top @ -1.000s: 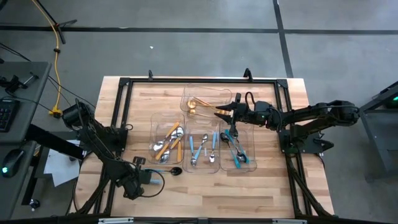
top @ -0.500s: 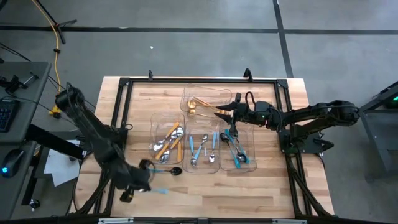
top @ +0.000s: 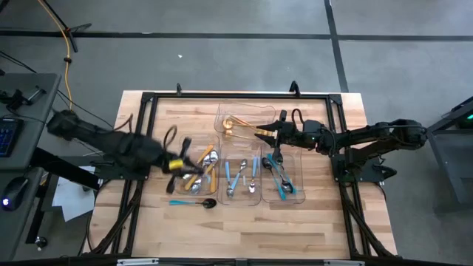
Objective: Sort silverware by color (type)
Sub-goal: Put the light blue spoon into the middle transparent bin
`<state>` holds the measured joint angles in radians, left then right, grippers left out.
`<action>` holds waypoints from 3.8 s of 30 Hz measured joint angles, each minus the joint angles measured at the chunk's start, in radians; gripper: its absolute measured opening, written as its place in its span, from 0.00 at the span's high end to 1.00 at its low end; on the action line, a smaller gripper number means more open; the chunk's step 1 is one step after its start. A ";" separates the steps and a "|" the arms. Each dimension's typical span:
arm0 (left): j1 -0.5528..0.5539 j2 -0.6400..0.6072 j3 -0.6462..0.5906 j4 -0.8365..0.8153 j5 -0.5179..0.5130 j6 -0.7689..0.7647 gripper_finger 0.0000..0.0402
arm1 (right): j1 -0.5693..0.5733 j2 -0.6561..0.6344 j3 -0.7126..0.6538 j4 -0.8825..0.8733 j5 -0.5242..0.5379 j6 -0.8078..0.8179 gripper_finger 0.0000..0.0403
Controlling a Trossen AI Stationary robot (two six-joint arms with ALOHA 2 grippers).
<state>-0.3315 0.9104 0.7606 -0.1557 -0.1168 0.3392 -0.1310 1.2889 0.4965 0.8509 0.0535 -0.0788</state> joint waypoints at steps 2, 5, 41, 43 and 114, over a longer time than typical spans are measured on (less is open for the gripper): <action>0.122 -0.001 -0.043 0.121 0.113 0.042 1.00 | 0.000 0.000 0.000 0.000 0.000 0.002 0.71; 0.294 0.008 -0.183 0.389 0.272 0.042 1.00 | 0.000 0.000 0.000 0.013 0.000 0.053 0.71; 0.514 0.469 -0.314 1.177 0.341 -0.310 1.00 | 0.003 0.063 0.001 0.149 -0.100 0.102 0.71; 0.509 0.521 -0.277 1.176 0.341 -0.311 1.00 | 0.003 0.105 0.002 0.211 -0.115 0.104 0.71; 0.505 0.206 -0.220 0.624 0.340 -0.249 0.75 | 0.080 0.185 0.266 -0.203 -0.046 -0.069 0.95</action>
<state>0.1740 1.1167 0.5404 0.4682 0.2237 0.0903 -0.0511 1.4738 0.7620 0.6483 0.0077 -0.1474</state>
